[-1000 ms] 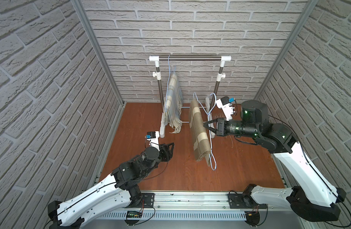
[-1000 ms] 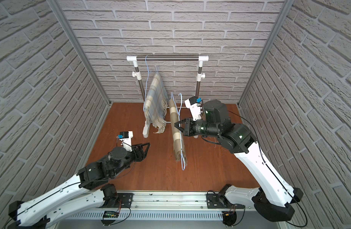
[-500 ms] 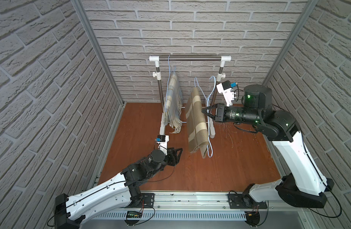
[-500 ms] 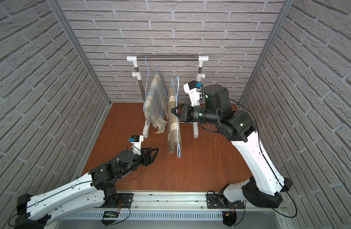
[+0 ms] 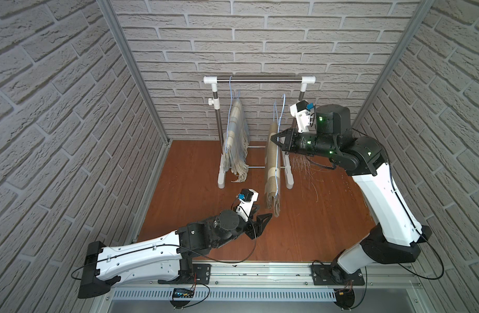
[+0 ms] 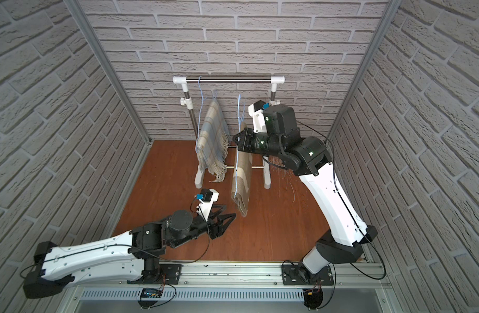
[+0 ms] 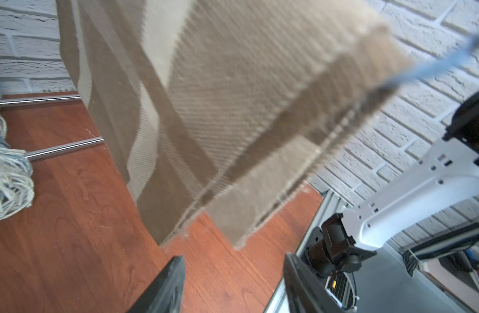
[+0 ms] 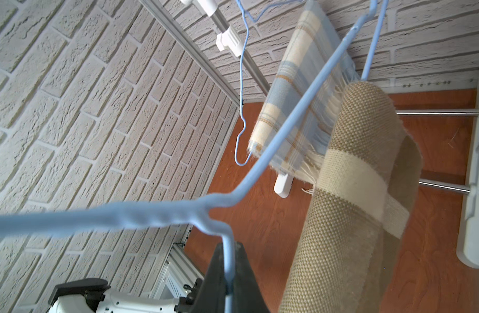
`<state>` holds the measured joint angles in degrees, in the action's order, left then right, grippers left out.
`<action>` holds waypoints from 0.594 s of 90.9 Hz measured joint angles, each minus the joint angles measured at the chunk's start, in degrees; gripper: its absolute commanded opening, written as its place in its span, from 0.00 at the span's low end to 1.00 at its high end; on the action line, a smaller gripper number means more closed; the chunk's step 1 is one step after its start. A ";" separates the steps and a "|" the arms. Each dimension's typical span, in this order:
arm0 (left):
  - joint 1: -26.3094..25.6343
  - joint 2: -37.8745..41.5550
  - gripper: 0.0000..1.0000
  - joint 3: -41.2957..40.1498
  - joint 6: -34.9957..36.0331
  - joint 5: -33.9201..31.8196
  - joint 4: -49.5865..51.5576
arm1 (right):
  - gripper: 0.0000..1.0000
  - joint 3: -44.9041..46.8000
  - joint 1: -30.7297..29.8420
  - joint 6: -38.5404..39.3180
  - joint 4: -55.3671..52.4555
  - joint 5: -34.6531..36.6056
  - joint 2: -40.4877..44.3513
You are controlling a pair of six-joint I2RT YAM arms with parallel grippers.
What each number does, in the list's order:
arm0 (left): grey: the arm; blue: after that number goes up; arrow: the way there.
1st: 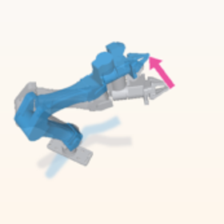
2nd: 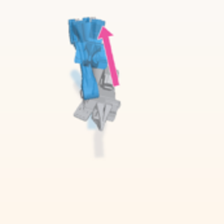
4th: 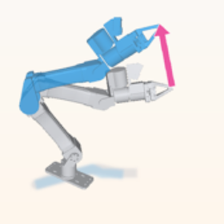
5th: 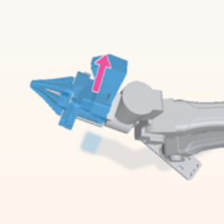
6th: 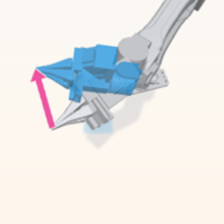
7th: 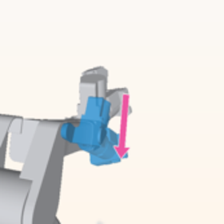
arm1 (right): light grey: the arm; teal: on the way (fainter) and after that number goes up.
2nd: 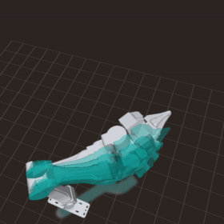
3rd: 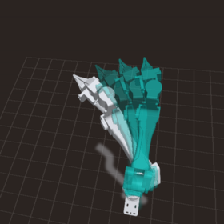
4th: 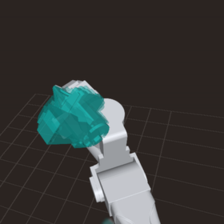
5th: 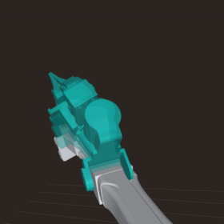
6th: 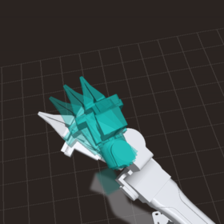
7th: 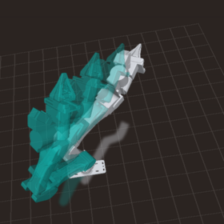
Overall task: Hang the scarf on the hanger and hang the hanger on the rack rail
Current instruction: Adjust the scarf at the hanger.
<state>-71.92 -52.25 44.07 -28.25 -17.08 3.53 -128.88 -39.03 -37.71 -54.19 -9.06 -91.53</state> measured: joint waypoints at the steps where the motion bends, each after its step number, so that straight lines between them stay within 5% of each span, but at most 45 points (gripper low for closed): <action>1: -0.17 -0.33 0.63 0.07 0.15 -0.22 -0.24 | 0.03 -0.26 0.02 -0.02 0.00 0.17 -0.13; 54: -3.91 -13.38 0.62 8.24 -2.64 -19.52 -0.11 | 0.03 -3.39 -0.48 0.44 0.13 2.58 -0.76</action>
<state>-75.83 -65.63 52.31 -30.89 -36.60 3.42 -132.27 -39.51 -37.28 -54.06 -6.48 -92.29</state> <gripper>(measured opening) 0.642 0.097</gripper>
